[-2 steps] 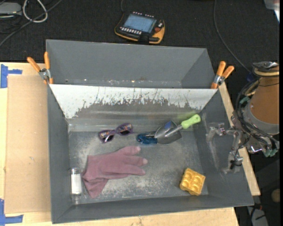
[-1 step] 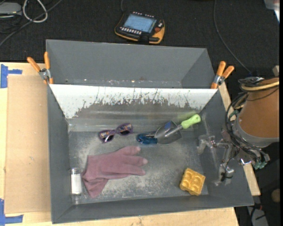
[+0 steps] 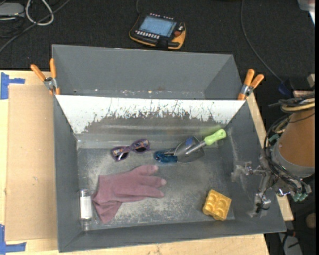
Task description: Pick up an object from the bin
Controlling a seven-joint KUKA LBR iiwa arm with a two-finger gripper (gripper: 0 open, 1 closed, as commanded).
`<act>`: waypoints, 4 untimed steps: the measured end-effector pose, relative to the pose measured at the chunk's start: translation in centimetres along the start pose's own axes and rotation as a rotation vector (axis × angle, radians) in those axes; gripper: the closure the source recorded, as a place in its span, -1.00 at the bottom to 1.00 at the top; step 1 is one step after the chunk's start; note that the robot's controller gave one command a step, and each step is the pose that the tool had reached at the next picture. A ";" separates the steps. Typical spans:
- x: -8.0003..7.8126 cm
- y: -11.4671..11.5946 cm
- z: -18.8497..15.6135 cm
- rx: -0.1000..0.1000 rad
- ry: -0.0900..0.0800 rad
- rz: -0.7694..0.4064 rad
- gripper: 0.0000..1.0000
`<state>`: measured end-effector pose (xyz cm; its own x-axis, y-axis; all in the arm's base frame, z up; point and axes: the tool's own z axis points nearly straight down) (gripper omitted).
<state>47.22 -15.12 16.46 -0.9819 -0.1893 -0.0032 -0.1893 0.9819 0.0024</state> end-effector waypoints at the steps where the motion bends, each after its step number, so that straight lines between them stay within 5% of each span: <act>1: -2.0 2.3 -5.5 -0.004 -0.003 -0.054 -1.00; 2: -1.1 4.9 1.6 -0.005 0.006 0.074 -1.00; 3: -9.3 -1.9 -4.5 0.003 -0.015 -0.053 -1.00; 4: -4.3 1.4 6.2 -0.012 0.017 0.071 -1.00</act>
Offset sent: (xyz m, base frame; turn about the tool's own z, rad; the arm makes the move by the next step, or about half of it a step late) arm 0.0001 0.0520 -0.0212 0.0808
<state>51.24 -12.89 10.26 -0.9928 -0.1193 0.0146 -0.1191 0.9928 0.0142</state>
